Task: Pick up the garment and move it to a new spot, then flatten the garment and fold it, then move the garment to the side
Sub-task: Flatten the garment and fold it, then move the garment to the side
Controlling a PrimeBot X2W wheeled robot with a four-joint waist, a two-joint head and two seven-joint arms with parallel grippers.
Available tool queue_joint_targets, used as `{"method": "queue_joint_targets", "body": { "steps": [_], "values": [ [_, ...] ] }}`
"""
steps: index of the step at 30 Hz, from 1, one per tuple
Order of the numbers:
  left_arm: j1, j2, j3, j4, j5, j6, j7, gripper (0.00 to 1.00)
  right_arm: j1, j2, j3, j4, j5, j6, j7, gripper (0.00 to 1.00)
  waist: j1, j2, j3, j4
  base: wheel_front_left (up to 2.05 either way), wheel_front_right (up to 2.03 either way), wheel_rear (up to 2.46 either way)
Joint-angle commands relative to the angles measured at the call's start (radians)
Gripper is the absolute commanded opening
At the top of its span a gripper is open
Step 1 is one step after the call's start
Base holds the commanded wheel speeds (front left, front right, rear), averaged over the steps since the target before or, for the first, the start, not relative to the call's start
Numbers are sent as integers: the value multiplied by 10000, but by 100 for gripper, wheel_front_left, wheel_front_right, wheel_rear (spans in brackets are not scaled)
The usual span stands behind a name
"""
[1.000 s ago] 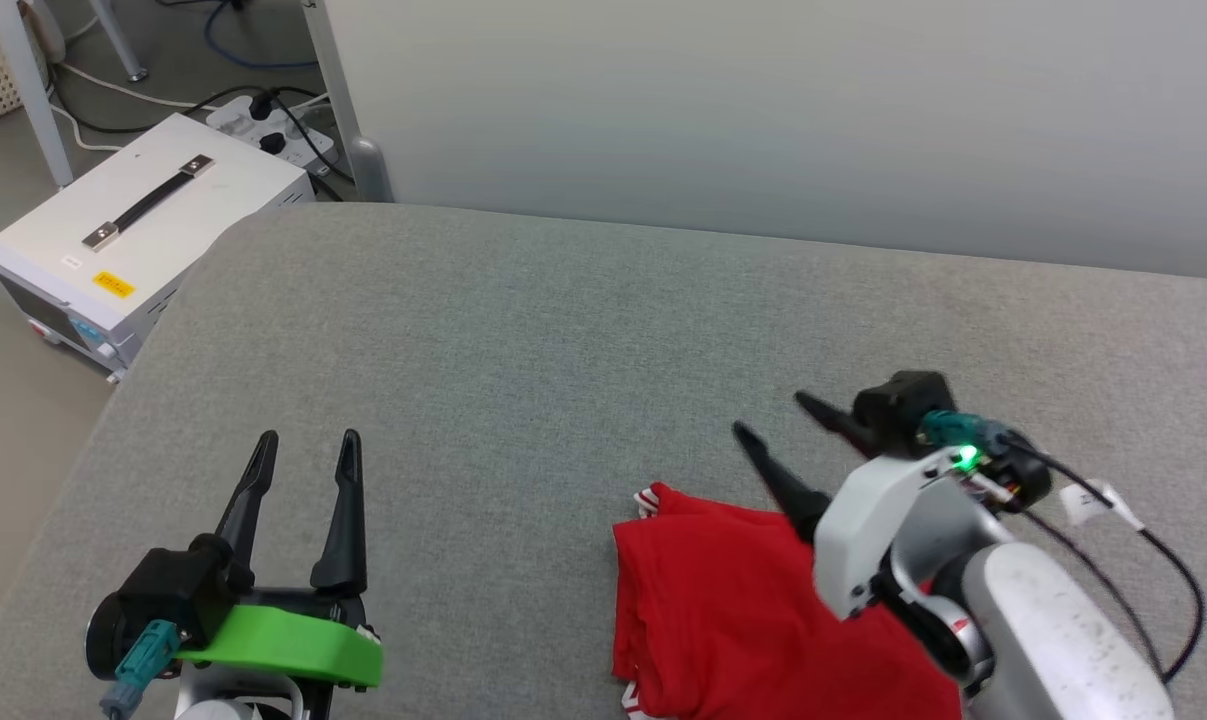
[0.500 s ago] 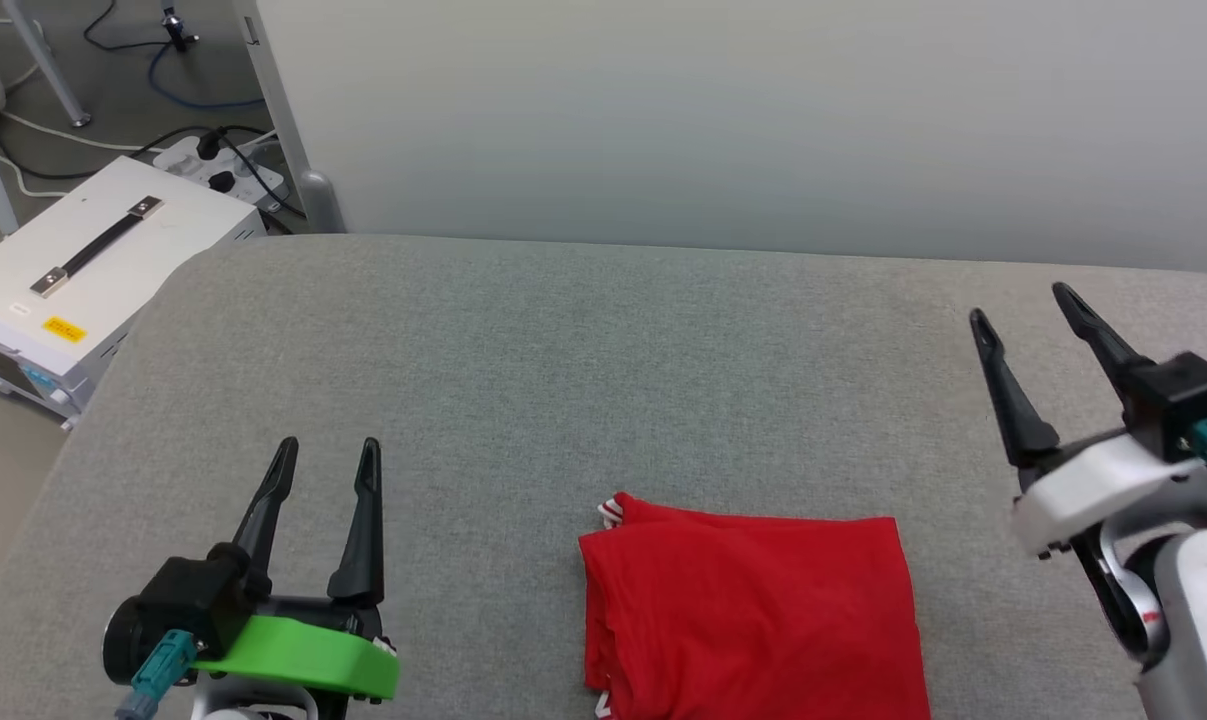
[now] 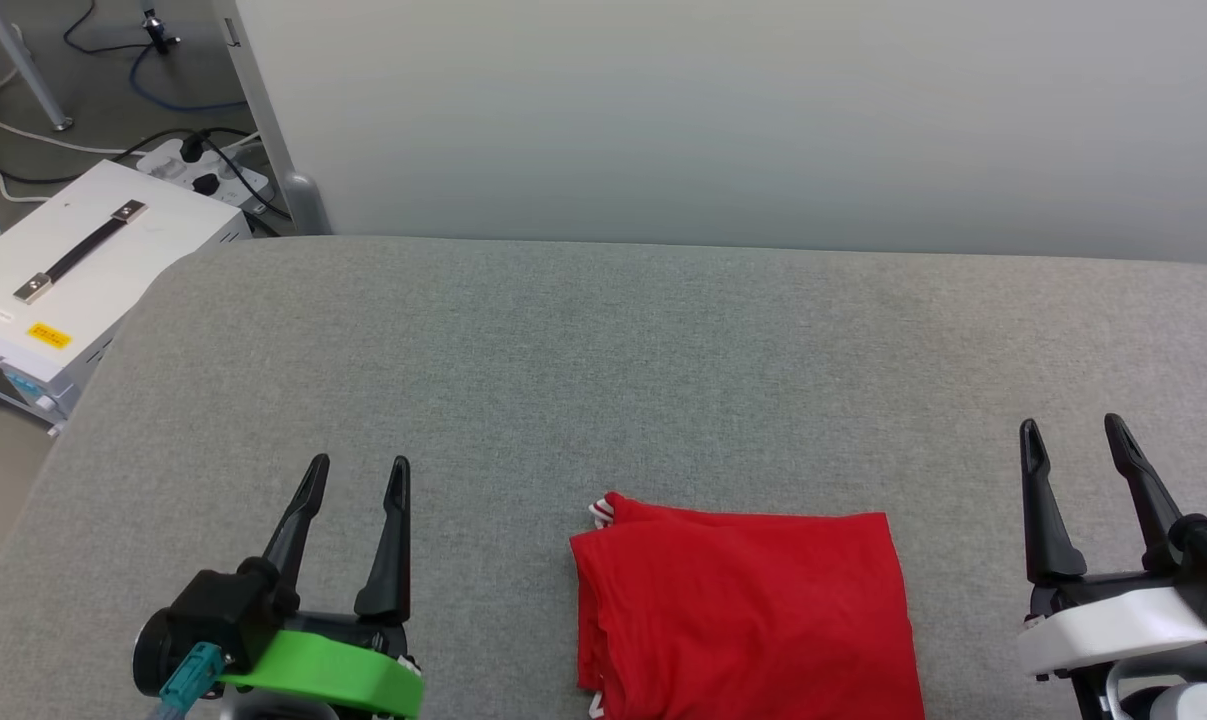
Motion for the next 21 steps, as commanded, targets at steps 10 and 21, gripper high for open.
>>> {"method": "queue_joint_targets", "body": {
  "steps": [10, 21],
  "values": [
    [-6, 4, -94, -11, -43, -29, -57, 100, 158, 12, 453, 329, 527, -7, 1871, 100, 0, 119, 301, 196, 0, 0, 0],
    [-371, 31, -223, 48, 6, -29, -57, 100, 278, 88, 710, 622, 1461, -7, 6802, 100, 0, 119, 1107, 517, 0, 0, 0]
  ]
}}
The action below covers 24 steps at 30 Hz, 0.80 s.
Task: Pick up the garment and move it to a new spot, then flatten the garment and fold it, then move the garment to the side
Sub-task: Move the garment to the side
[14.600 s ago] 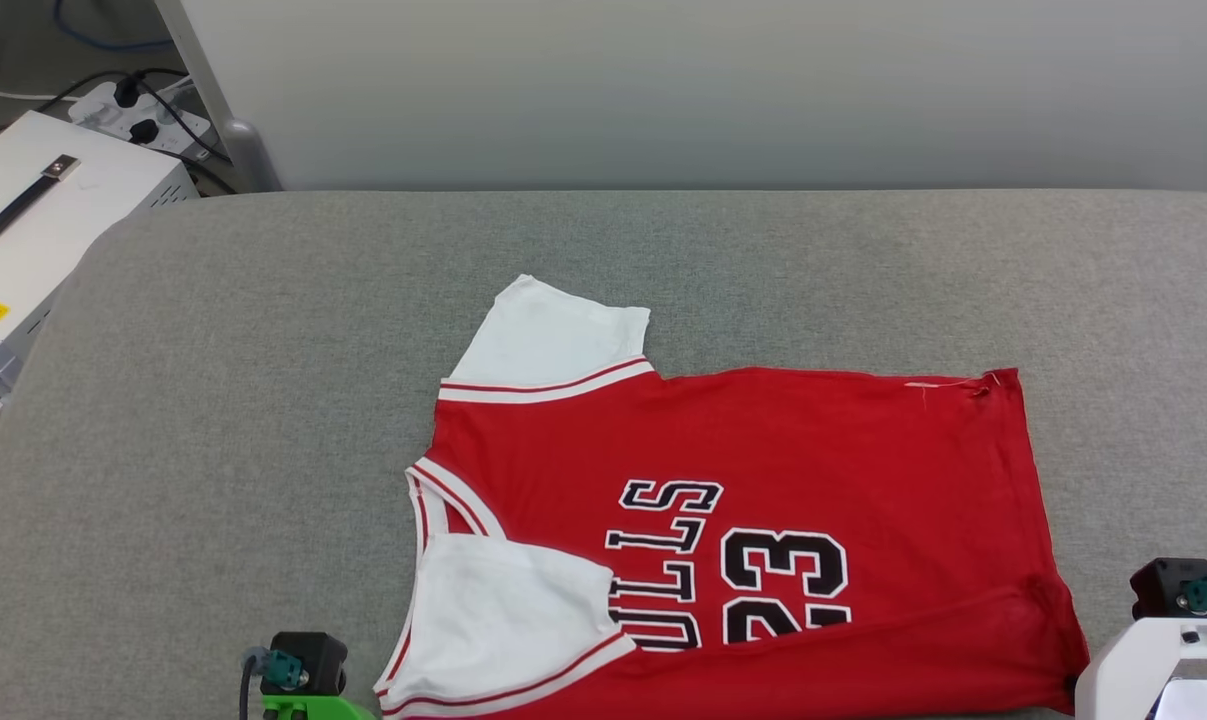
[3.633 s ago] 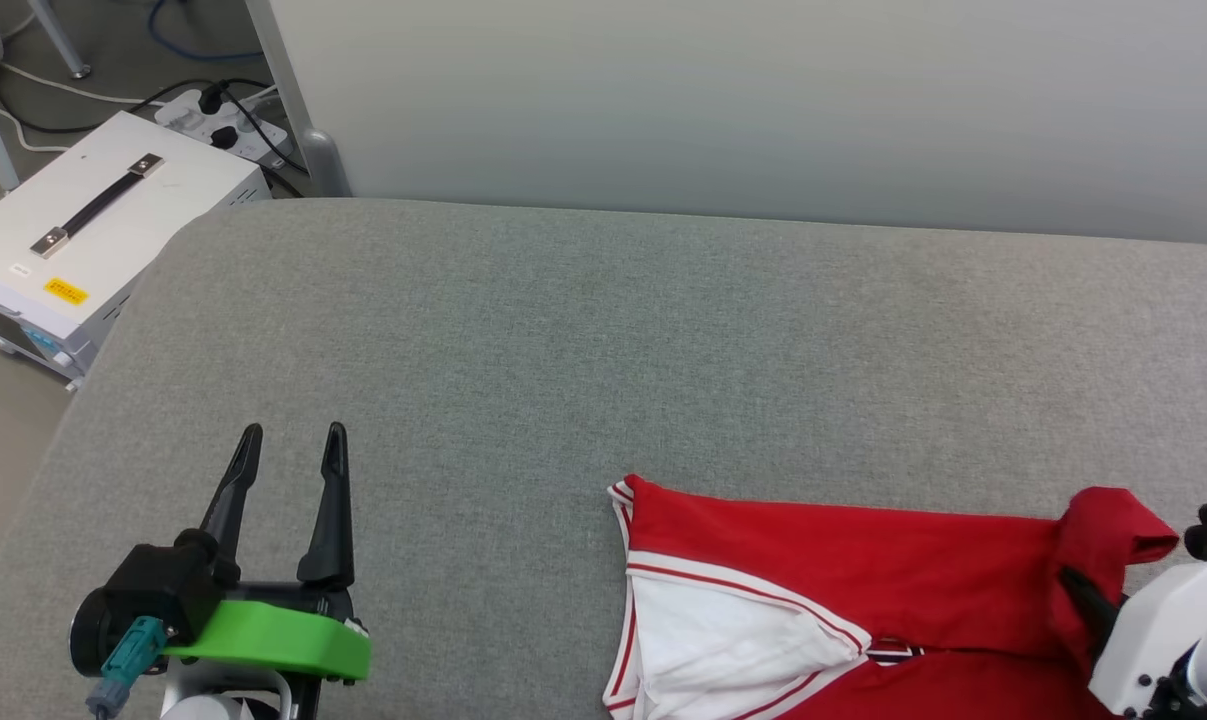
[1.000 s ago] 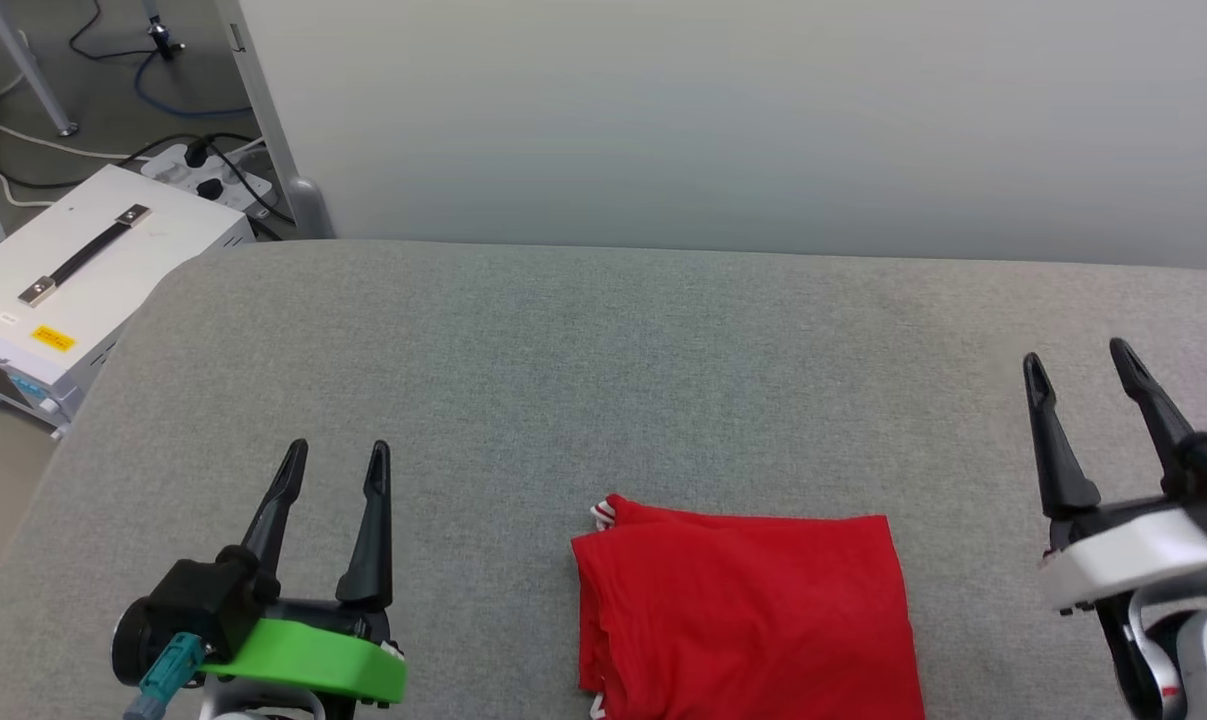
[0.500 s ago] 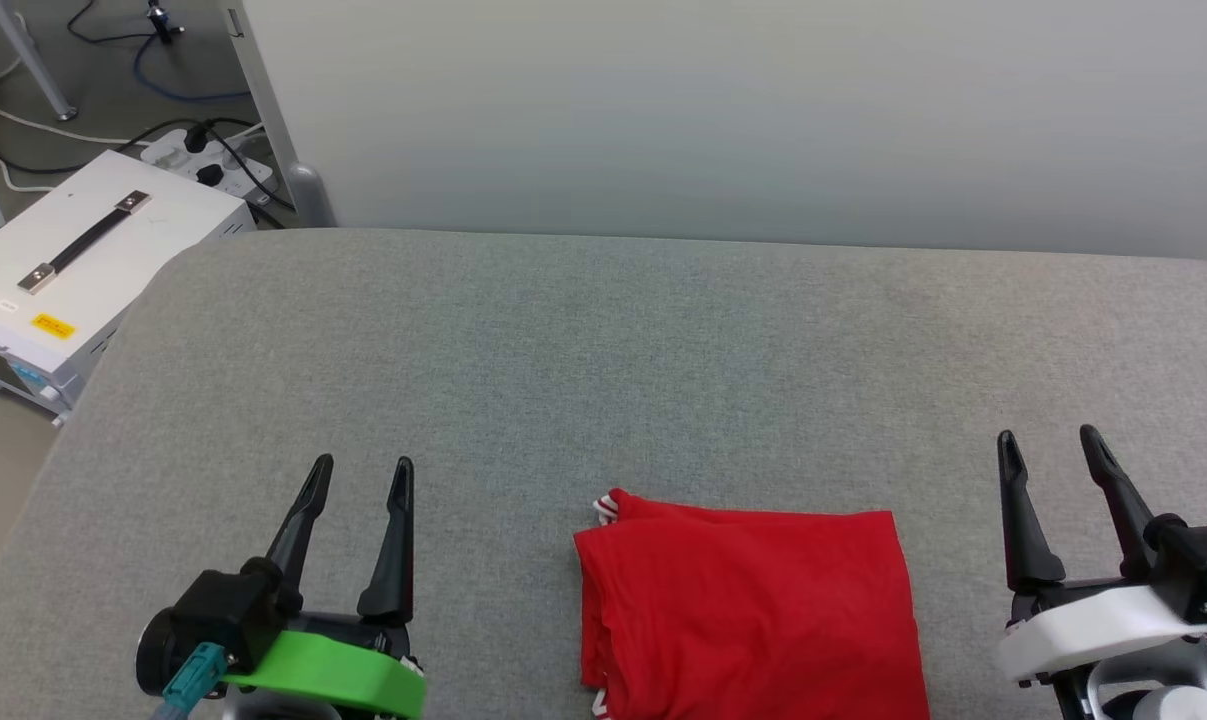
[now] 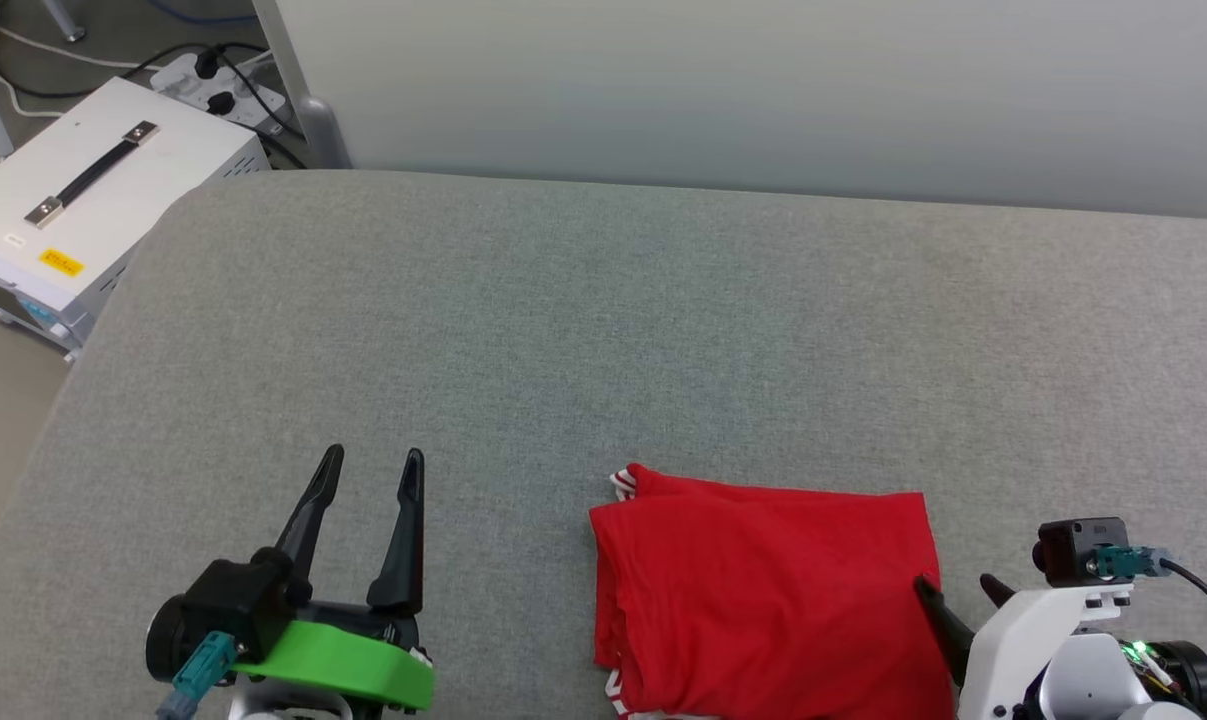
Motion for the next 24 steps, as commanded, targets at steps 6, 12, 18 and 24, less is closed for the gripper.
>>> {"method": "queue_joint_targets", "body": {
  "steps": [6, 12, 18, 24],
  "values": [
    [-526, 1, -144, 30, 34, -29, -57, 100, -191, 257, -211, 345, -25, -6, 1069, 100, 0, 120, 606, 338, 0, 0, 0],
    [-731, -5, -189, 69, 38, -29, -57, 100, -415, 364, 94, 947, 17, -6, 1412, 100, 0, 120, 877, 520, 0, 0, 0],
    [-775, -10, -175, 135, 64, -29, -57, 100, -405, 314, 671, 1407, -27, -6, 1642, 0, 0, 120, 876, 552, 0, 0, 0],
    [-687, 2, -153, 184, 73, -29, -57, 100, -607, -53, 976, 1314, -282, -6, 1227, 0, 0, 120, 627, 280, 0, 0, 0]
  ]
}}
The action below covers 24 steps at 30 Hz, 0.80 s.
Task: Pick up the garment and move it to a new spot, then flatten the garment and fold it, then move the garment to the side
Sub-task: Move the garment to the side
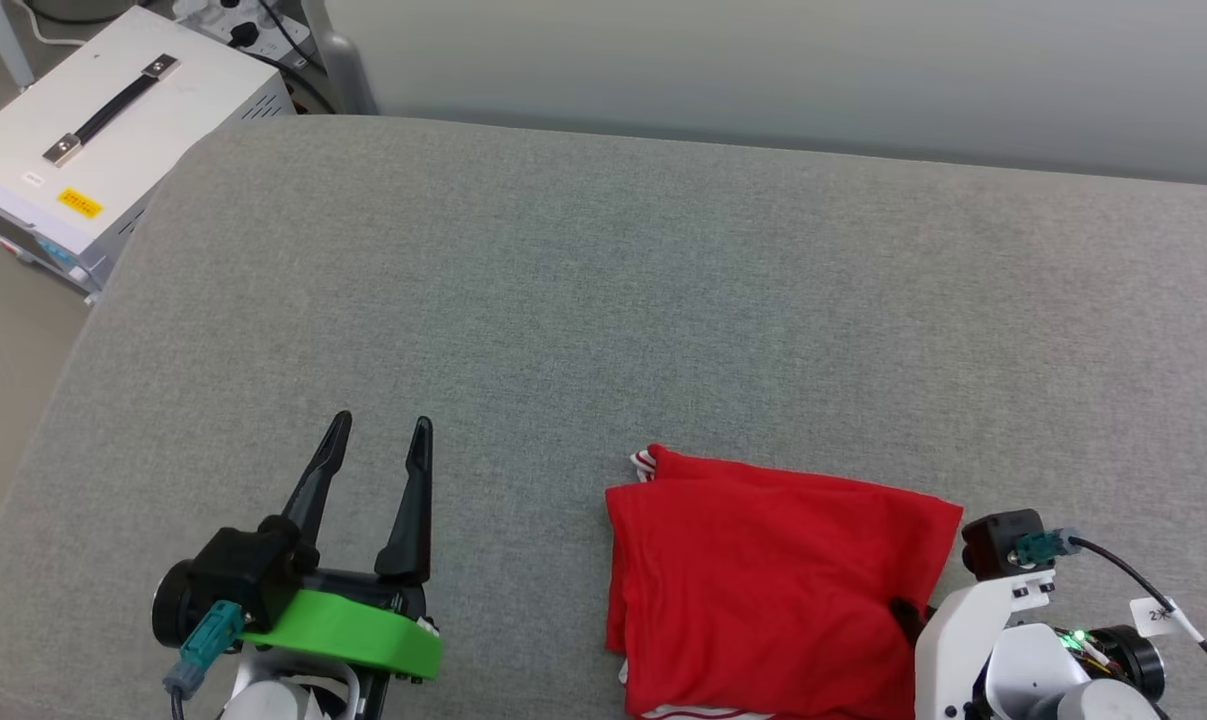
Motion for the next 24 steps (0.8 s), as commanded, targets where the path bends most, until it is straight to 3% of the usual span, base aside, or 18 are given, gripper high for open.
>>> {"method": "queue_joint_targets", "body": {
  "steps": [1, 7, 14, 21, 24],
  "values": [
    [-46, 6, -13, 9, 44, -29, -57, 100, -70, -166, 140, 84, -177, 0, -88, 0, 0, 120, -170, -211, 0, 0, 0],
    [64, 43, -109, -50, 56, -29, -57, 100, -502, -1196, 939, -463, -788, 0, -462, 0, 0, 120, -431, -833, 0, 0, 0],
    [126, 87, -563, -267, 149, -29, -57, 100, -1565, -3360, 2240, -1146, -1363, 0, -412, 0, 0, 120, -318, -2054, 0, 0, 0],
    [-230, 100, -1493, -517, 250, -29, -57, 100, -2734, -5589, 3439, -1221, -995, 0, -347, 0, 0, 120, 389, -3381, 0, 0, 0],
    [-485, 133, -1696, -616, 304, -29, -57, 100, -3148, -6260, 3615, -1006, -852, 0, -546, 0, 0, 120, 840, -3841, 0, 0, 0]
  ]
}}
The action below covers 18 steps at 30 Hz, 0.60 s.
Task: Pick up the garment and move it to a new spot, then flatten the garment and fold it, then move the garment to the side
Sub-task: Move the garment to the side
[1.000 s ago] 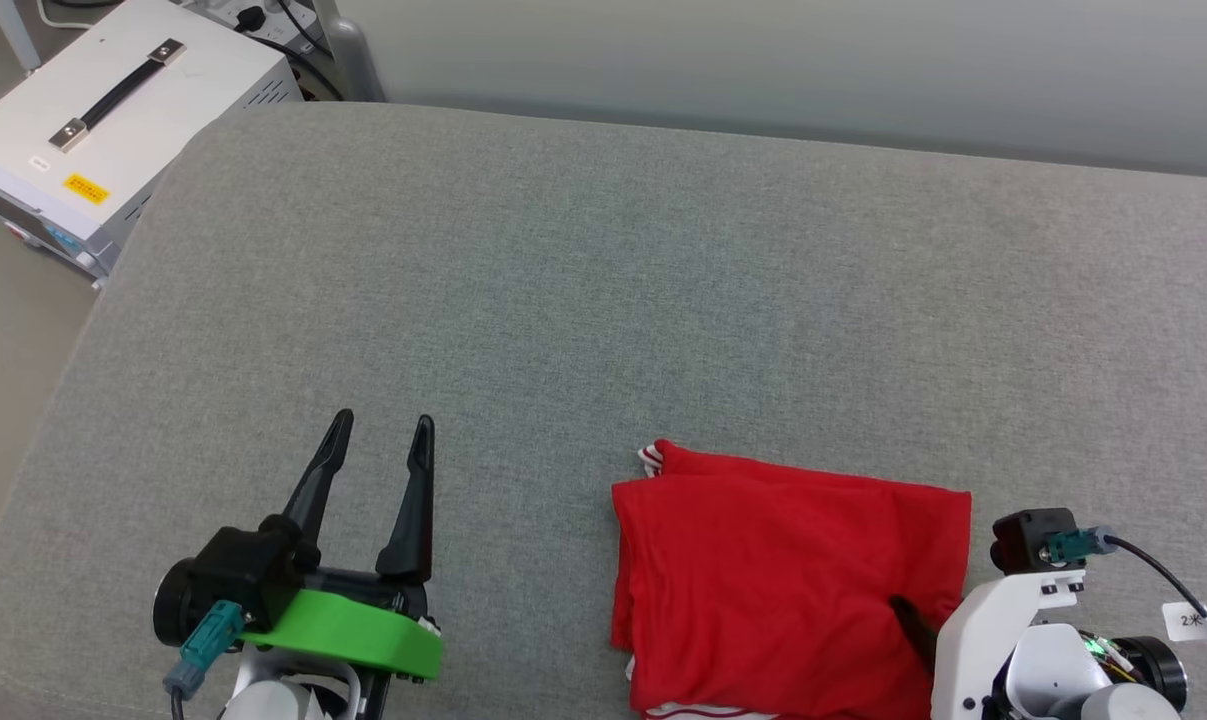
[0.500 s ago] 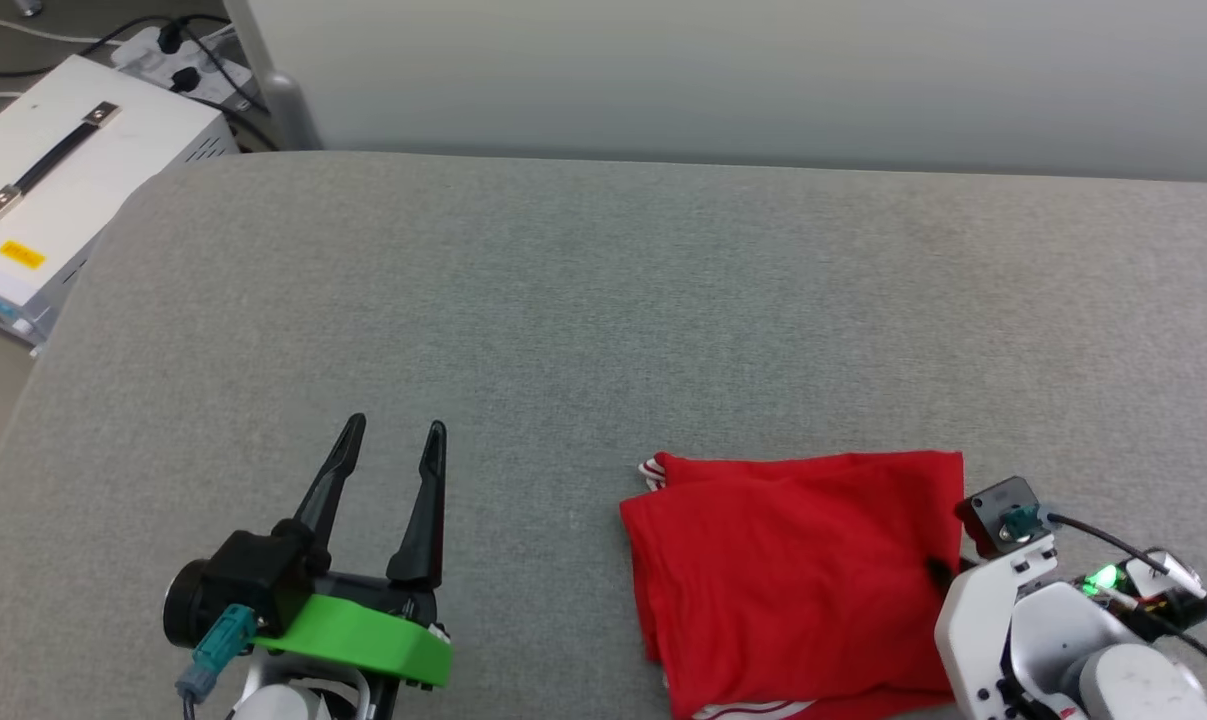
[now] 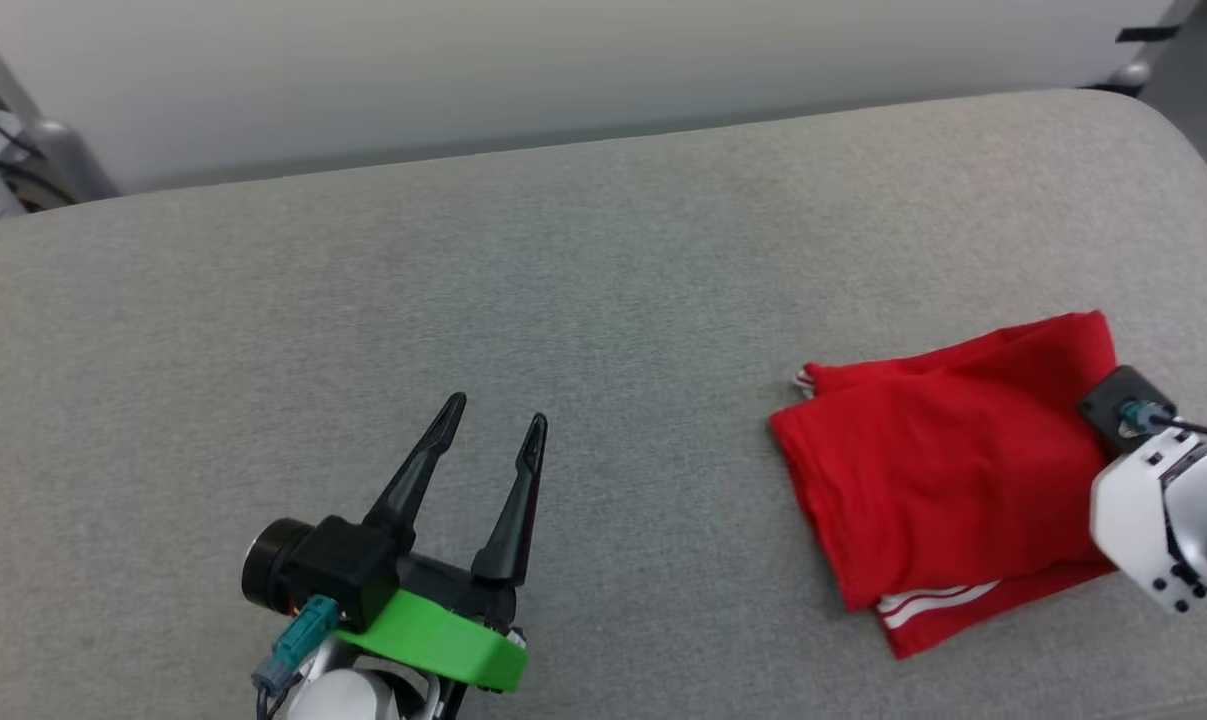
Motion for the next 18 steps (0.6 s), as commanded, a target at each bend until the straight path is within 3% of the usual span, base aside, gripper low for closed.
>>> {"method": "queue_joint_targets", "body": {
  "steps": [1, 8, 18],
  "values": [
    [-298, 87, -42, -81, 141, -29, -57, 100, -358, -210, 0, 158, 81, -11, -169, 0, -1, 119, 973, -1049, 0, 0, 0],
    [-970, 645, -184, -397, 314, -29, -57, 100, -1568, -642, -584, 1634, 19, -11, -1199, 0, -1, 119, 2300, -1766, 0, 0, 0],
    [-2013, 1483, -239, -1435, 513, -29, -57, 100, -3128, -491, -2642, 5170, -633, -11, -3261, 0, -1, 119, 4127, -1473, 0, 0, 0]
  ]
}}
